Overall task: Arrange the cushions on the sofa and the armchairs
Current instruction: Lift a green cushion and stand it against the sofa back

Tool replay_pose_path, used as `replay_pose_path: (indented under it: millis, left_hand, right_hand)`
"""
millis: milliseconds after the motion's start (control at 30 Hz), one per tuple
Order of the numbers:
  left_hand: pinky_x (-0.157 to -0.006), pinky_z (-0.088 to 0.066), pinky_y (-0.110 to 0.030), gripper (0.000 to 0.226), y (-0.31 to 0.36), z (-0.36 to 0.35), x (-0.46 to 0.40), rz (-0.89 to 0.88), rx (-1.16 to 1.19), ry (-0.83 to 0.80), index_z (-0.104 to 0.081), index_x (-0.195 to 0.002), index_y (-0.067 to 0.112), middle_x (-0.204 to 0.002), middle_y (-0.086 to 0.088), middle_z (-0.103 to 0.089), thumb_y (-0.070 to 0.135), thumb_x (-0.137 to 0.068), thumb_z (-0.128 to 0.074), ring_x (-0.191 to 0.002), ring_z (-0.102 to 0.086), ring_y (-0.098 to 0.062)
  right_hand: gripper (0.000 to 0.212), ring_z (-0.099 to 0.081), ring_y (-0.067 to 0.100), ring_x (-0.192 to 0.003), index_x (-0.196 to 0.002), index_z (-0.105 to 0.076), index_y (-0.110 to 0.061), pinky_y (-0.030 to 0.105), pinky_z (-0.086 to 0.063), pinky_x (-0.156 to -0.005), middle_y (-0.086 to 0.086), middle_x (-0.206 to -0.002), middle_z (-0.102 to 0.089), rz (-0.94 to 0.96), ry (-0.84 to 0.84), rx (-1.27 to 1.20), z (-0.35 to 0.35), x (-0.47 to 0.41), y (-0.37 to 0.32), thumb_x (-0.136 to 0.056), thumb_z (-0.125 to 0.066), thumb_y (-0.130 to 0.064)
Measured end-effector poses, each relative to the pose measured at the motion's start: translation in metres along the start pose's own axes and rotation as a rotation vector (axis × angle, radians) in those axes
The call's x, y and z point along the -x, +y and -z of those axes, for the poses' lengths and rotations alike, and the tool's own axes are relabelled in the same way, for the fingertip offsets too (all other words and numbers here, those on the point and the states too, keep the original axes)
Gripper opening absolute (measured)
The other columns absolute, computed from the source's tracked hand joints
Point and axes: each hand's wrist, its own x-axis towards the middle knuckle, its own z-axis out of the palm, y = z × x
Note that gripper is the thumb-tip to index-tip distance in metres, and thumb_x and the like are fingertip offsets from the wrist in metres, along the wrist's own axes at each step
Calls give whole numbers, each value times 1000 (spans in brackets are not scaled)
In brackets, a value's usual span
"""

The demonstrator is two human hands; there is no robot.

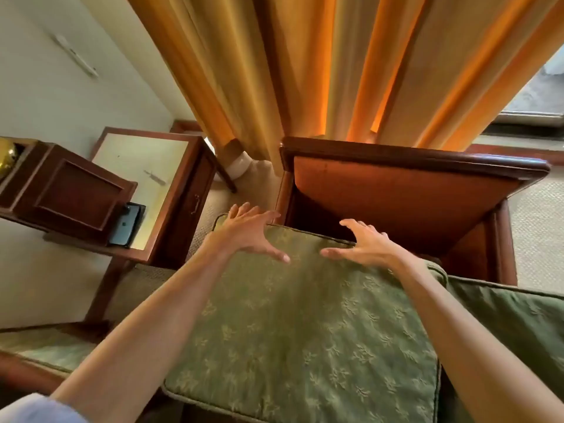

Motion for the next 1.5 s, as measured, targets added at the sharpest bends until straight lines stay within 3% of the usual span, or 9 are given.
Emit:
replay_pose_path:
  millis: [133, 233, 367, 600, 833, 967, 1167, 1367, 1500]
  left_hand:
    - [-121, -8, -52, 137, 0, -3, -39, 15, -188, -196, -14, -157, 38, -166, -8, -16, 87, -44, -74, -152, -13, -32]
    - [-118, -25, -51, 148, 4, 0, -62, 84, -219, -336, -20, -155, 41, -162, 1, -30, 89, -28, -77, -146, -28, -32]
    - [-115, -26, -59, 143, 20, 10, -68, 196, -271, -412, -24, -155, 37, -163, -8, -21, 80, -32, -85, -149, -11, -39]
    - [-118, -17, -56, 133, 23, 12, -35, 252, -257, -450, -24, -157, 23, -164, -10, -15, 69, -50, -88, -151, -6, -37]
    - [-116, -23, -54, 129, 19, 30, 26, 259, -295, -438, -31, -155, 23, -160, -8, -22, 71, -49, -87, -148, -15, -34]
    - [-119, -16, -62, 147, 2, 46, 82, 203, -145, -284, -24, -154, 31, -164, -6, -10, 74, -29, -88, -150, -5, -36]
    - [-119, -22, -42, 132, 4, 67, 207, -10, -3, 133, -28, -145, 21, -140, 4, -45, 71, -39, -88, -131, -40, -21]
    - [-120, 0, -42, 127, 39, -16, 277, -81, -76, 466, -4, -153, 30, -144, -3, -34, 80, -57, -69, -134, -27, -25]
    - [-120, -7, -45, 129, 53, -40, 293, -93, -90, 562, -1, -156, 26, -146, -6, -35, 85, -59, -61, -135, -28, -26]
  right_hand:
    - [126, -44, 26, -134, -149, -37, -26, 47, -34, -111, 3, -150, -44, -43, -238, 81, -4, -56, 14, -46, -70, -90]
    - [106, -60, 17, -110, -138, -53, -21, 34, -48, -94, -4, -125, -62, -119, -411, -42, -7, -83, 23, -51, -83, -74]
    - [91, -71, 17, -96, -121, -66, -18, 39, -55, -92, -4, -104, -74, -171, -554, -169, -4, -94, 28, -46, -92, -63]
    - [112, -70, 19, -99, -127, -60, -18, 40, -57, -90, -1, -116, -70, -197, -504, -188, -15, -68, 17, -34, -93, -70]
    - [95, -68, 11, -89, -103, -61, -28, 38, -57, -85, -9, -100, -69, -25, -384, -28, -4, -10, -35, -27, -84, -82]
    - [96, -60, 11, -93, -104, -53, -31, 41, -48, -95, -13, -102, -63, 126, -169, 111, 21, 53, -71, -31, -73, -91]
    - [124, -40, 15, -119, -136, -35, -26, 44, -27, -109, -10, -128, -45, 323, 204, 375, 40, 171, -113, -39, -55, -100]
    - [141, -23, 39, -140, -155, 2, -24, 61, -21, -115, 15, -152, -22, 132, 33, 705, 0, 221, -126, -52, -87, -61]
    - [135, -11, 34, -147, -155, -5, -10, 57, -6, -121, 13, -159, -17, 408, 36, 698, -37, 227, -157, -57, -88, -51]
